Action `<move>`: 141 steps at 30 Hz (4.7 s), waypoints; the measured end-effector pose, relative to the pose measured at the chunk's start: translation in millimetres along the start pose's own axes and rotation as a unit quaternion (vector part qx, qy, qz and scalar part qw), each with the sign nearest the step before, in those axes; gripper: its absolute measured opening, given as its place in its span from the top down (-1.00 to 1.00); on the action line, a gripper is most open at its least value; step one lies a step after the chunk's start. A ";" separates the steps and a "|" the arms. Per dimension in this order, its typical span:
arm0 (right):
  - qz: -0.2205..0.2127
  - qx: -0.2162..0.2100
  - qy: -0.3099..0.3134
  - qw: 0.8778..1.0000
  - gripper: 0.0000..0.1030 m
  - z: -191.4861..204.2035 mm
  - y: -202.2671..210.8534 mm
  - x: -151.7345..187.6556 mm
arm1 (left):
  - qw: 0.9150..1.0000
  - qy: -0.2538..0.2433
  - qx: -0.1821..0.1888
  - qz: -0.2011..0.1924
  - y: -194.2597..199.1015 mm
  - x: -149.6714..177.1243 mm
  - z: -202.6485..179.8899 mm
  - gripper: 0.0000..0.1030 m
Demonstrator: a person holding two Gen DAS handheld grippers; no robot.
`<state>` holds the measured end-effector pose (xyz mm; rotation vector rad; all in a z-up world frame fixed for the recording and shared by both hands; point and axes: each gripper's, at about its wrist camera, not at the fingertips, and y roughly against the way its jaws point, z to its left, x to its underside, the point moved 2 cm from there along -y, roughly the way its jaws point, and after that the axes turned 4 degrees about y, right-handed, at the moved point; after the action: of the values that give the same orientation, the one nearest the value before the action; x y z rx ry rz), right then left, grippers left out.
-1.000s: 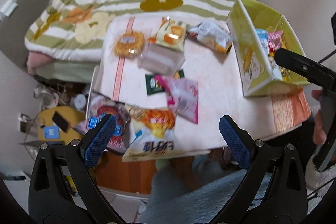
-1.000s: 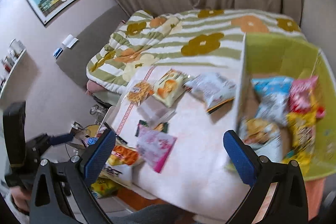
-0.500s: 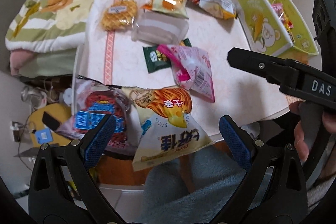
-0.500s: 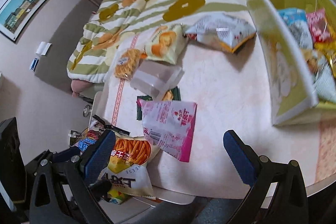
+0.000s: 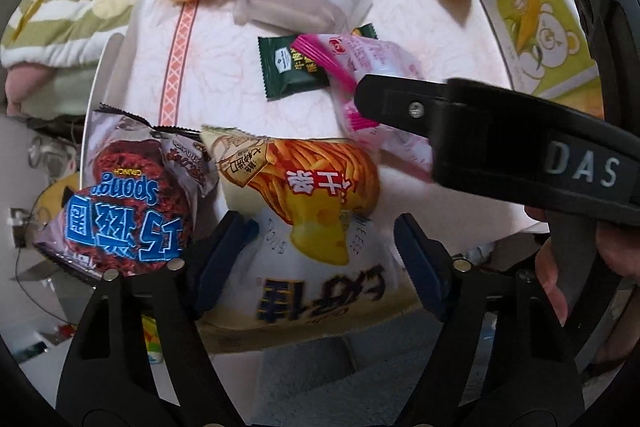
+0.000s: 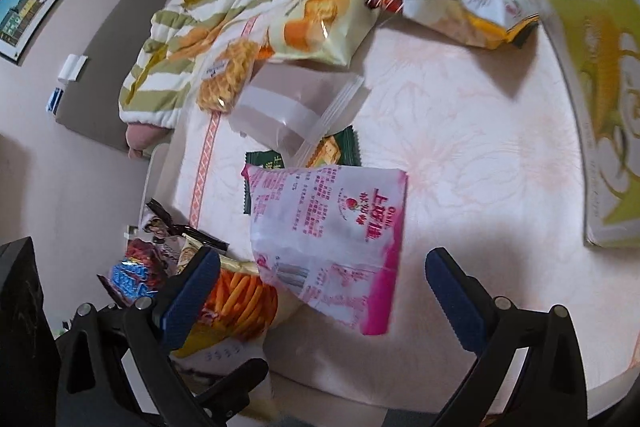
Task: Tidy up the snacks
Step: 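Grasp the orange-yellow cheese stick bag with the left gripper while the right grasps the white-pink bag, then carry both held bags over the yellow-green cardboard box, then open both grippers to drop the bags into the box, then move both tools back over the snacks on the table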
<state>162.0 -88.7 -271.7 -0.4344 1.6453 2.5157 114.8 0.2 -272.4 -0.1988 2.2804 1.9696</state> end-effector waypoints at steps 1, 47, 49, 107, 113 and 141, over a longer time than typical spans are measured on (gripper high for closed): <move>0.004 0.004 0.006 1.000 -0.98 0.2 -3.6 -0.4 | 1.000 0.001 -0.003 0.001 -2.2 0.3 -0.2 -0.33; -0.176 0.096 0.043 0.979 0.04 15.8 145.2 -25.1 | 0.982 -0.096 0.025 -0.162 129.9 -35.5 -47.5 0.02; -0.191 0.100 0.042 0.976 0.04 14.1 161.6 -27.4 | 0.978 -0.107 0.025 -0.176 140.2 -44.1 -58.3 0.02; -0.164 0.134 -0.049 0.976 0.04 -277.4 218.5 -151.9 | 0.983 -0.110 0.060 -0.137 40.4 -261.0 -280.9 -0.99; -0.169 0.129 -0.045 0.976 -0.99 -274.0 215.3 -147.7 | 0.982 -0.105 0.060 -0.144 46.2 -253.2 -273.5 -0.99; -0.233 0.056 0.146 0.960 -1.00 -140.0 275.9 -80.4 | 0.970 -0.012 -0.052 -0.235 157.3 -115.6 -180.7 -0.99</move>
<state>197.4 -323.4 -57.6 -1.0817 1.5325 2.0729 199.4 -153.6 -72.6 -0.6545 1.8865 1.8208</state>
